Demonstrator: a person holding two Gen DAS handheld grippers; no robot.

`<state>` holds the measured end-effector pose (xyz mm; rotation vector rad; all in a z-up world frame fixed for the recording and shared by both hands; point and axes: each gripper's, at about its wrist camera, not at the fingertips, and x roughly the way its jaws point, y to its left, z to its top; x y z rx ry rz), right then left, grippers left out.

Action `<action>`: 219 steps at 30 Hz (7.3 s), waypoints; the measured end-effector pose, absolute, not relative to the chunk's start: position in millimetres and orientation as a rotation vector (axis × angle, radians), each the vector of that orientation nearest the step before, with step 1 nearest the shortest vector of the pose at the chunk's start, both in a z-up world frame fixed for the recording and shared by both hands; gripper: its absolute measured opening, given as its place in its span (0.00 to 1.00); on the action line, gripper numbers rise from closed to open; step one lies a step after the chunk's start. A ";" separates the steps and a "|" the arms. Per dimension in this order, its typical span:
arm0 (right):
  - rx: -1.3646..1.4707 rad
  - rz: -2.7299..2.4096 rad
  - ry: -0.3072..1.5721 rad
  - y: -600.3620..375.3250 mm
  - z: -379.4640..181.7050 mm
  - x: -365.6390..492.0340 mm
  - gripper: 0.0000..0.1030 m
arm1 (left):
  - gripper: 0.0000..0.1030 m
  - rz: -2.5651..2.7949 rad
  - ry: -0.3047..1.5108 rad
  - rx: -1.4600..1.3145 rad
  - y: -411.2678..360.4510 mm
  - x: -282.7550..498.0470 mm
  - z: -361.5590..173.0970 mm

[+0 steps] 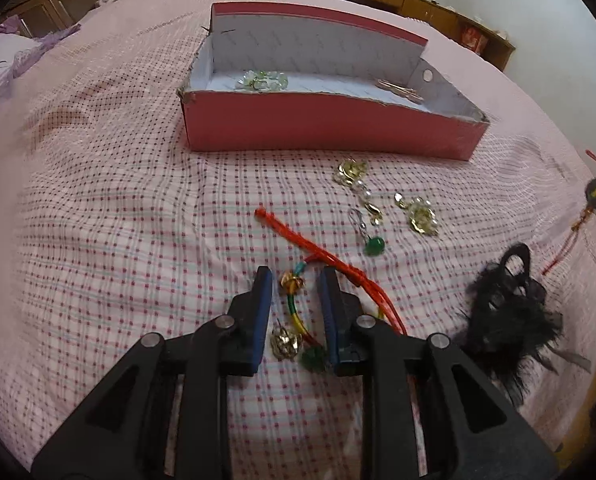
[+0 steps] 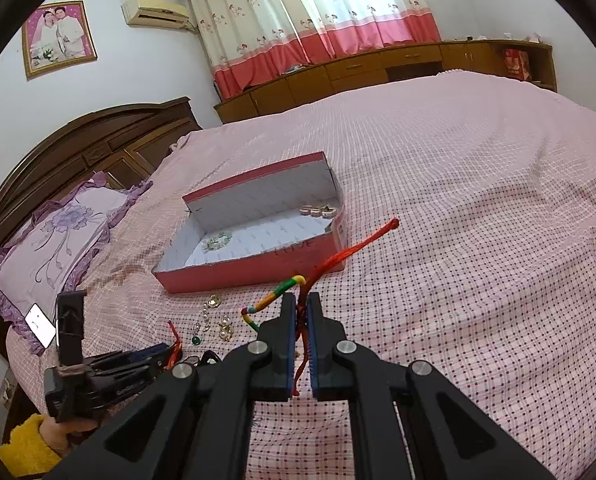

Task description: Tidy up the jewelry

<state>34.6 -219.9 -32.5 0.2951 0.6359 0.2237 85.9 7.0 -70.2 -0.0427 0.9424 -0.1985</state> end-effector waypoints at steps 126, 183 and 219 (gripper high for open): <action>0.231 0.291 0.576 -147.5 7.7 35.3 0.62 | 0.30 -0.208 0.751 -0.200 52.2 56.8 41.5; 0.173 0.233 0.594 -162.4 -29.6 30.3 0.69 | 0.30 -0.186 0.832 -0.276 40.1 55.0 -19.1; 0.267 0.183 0.574 -224.9 -36.4 28.1 0.69 | 0.01 -0.132 0.874 -0.111 -18.4 86.2 -69.4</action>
